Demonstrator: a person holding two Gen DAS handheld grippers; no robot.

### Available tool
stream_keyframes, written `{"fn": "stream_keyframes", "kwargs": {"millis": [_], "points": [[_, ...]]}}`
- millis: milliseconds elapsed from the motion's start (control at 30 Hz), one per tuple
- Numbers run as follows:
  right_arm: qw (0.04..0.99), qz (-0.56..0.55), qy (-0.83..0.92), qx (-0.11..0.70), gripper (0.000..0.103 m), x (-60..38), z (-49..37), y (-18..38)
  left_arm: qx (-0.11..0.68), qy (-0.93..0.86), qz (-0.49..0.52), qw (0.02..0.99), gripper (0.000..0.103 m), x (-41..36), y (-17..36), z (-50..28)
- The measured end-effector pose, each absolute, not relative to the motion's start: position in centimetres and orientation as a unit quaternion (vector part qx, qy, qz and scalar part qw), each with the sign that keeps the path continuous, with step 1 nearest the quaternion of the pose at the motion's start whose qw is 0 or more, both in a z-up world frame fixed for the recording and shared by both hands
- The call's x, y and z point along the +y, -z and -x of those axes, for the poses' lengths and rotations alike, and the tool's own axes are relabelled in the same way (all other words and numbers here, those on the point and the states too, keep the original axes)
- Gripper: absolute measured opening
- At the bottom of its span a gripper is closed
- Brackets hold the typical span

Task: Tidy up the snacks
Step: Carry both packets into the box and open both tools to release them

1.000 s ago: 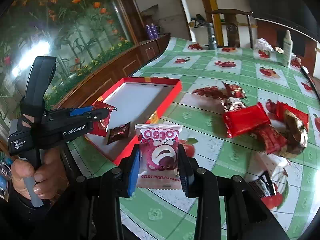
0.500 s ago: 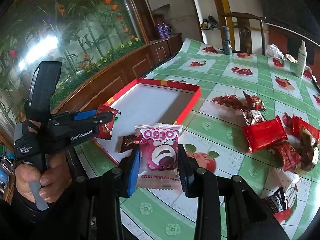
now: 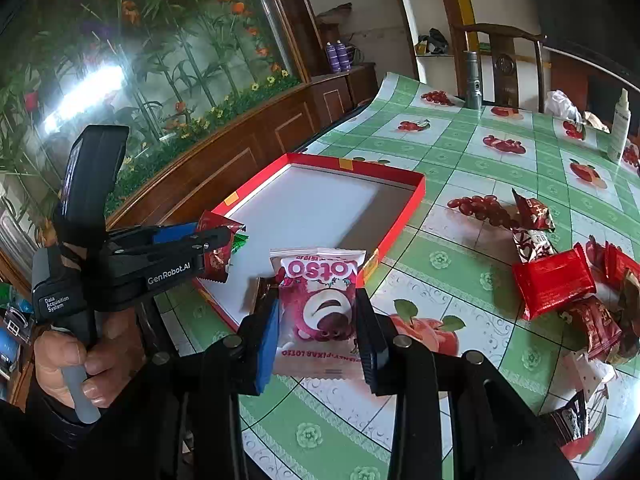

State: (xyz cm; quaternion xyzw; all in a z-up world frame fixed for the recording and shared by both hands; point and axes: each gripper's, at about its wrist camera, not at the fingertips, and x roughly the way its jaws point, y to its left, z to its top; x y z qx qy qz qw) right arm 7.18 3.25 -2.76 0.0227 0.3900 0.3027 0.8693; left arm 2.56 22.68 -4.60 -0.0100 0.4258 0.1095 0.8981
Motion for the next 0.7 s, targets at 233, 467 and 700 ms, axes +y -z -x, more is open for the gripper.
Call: {"fn": "stream_keyframes", "kwargs": {"millis": [233, 467, 700], "points": [[0.864, -0.026, -0.309, 0.397, 0.034, 4.5, -8.3, 3.1, 0.435, -0.114, 0.021, 0.893, 0.037, 23.8, 5.3, -3.3], [0.857, -0.033, -0.32, 0.403, 0.034, 6.8, -11.6, 3.8, 0.443, -0.113, 0.035, 0.889, 0.037, 25.0, 5.9, -5.0], [0.851, -0.016, -0.315, 0.42, 0.034, 9.7, -14.9, 5.6, 0.465, -0.101, 0.05, 0.878, 0.037, 25.7, 7.3, -7.6]]}}
